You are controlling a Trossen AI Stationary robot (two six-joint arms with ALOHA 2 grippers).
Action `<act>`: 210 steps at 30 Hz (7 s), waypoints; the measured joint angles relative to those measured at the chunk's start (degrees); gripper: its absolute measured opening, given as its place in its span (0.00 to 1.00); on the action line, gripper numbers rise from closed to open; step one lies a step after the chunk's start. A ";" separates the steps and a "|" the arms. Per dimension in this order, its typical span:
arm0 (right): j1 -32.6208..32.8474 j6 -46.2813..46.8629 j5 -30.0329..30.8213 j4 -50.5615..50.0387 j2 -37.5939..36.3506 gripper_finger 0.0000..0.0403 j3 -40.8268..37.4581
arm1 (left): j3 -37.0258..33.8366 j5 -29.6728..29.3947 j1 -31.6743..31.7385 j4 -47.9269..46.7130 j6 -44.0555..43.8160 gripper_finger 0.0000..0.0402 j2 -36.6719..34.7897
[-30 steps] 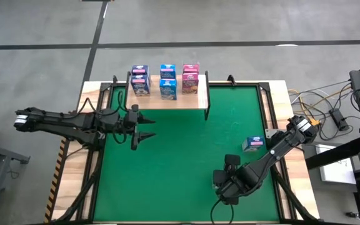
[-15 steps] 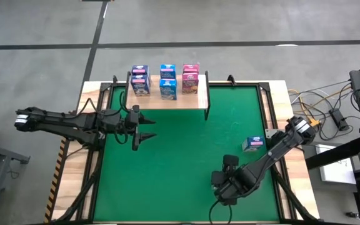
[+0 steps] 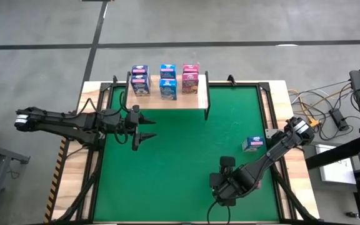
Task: Stack cereal on shelf
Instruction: Put the light blue cereal box on the shelf aligned with the other light blue boxes
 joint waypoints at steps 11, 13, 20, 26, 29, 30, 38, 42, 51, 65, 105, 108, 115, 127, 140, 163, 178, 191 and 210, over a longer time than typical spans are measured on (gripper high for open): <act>-1.50 -0.02 -1.64 -0.17 -0.39 0.39 0.36 | 0.00 0.00 -0.02 0.02 -0.99 0.61 -0.02; -2.33 -0.27 -1.81 -0.07 -0.39 0.38 1.10 | 0.00 0.00 0.00 0.35 -1.06 0.61 -0.05; -6.78 -5.83 -2.93 -0.58 -0.42 0.37 5.14 | 0.00 -0.02 -0.02 2.99 1.75 0.61 -1.66; -11.78 -13.20 -3.08 -3.03 -0.46 0.36 10.91 | 0.00 -1.64 0.00 2.75 6.58 0.61 -5.64; -14.39 -16.96 -2.98 -3.63 -0.47 0.37 13.96 | 0.00 -2.55 0.00 1.25 7.93 0.61 -7.40; -15.17 -18.28 -2.86 -3.61 -0.48 0.37 14.99 | 0.00 -2.57 0.00 0.49 8.07 0.61 -7.86; -21.26 -29.35 -2.79 -3.56 -0.48 0.37 22.15 | -0.02 -2.58 0.00 -2.62 8.16 0.61 -8.69; -24.36 -34.61 -0.86 -3.39 -0.48 0.36 25.80 | -0.02 -2.60 0.00 -2.58 8.17 0.61 -8.33; -33.17 -45.58 8.06 -1.68 -0.48 0.36 30.52 | -0.07 -2.97 0.00 0.67 9.30 0.61 -4.95; -45.21 -54.84 -1.90 3.72 0.04 0.36 33.73 | 0.77 -15.62 0.25 5.36 18.95 0.61 -3.53; -47.37 -63.05 2.78 5.38 6.75 0.43 33.38 | 1.57 -16.59 0.76 6.32 25.57 0.61 -1.92; -47.48 -61.98 2.78 5.35 6.75 0.43 33.38 | 1.57 -16.59 0.76 6.32 25.57 0.61 -1.92; -47.52 -62.77 2.75 5.38 6.75 0.43 33.28 | 1.55 -16.61 0.76 6.43 25.55 0.61 -1.92; -47.63 -61.26 2.75 5.60 6.75 0.47 32.76 | 1.55 -16.61 0.76 6.43 25.55 0.61 -1.92; -47.63 -61.50 3.51 8.42 6.75 0.60 32.59 | 1.55 -16.59 0.76 6.43 25.31 0.61 -1.92; -46.58 -61.75 5.81 4.43 5.90 0.61 38.39 | 1.49 -16.52 0.76 5.99 25.31 0.61 -1.92; -46.53 -56.00 6.83 -7.47 5.77 0.25 36.97 | 1.49 -16.50 0.76 5.09 25.09 0.61 -1.92; -47.24 -58.11 15.23 3.87 5.86 0.03 27.15 | 1.49 -16.50 0.75 5.02 25.22 0.61 -1.92; -47.24 -59.65 10.49 13.84 8.59 0.03 25.72 | 1.49 -16.50 0.76 5.07 25.31 0.61 -1.92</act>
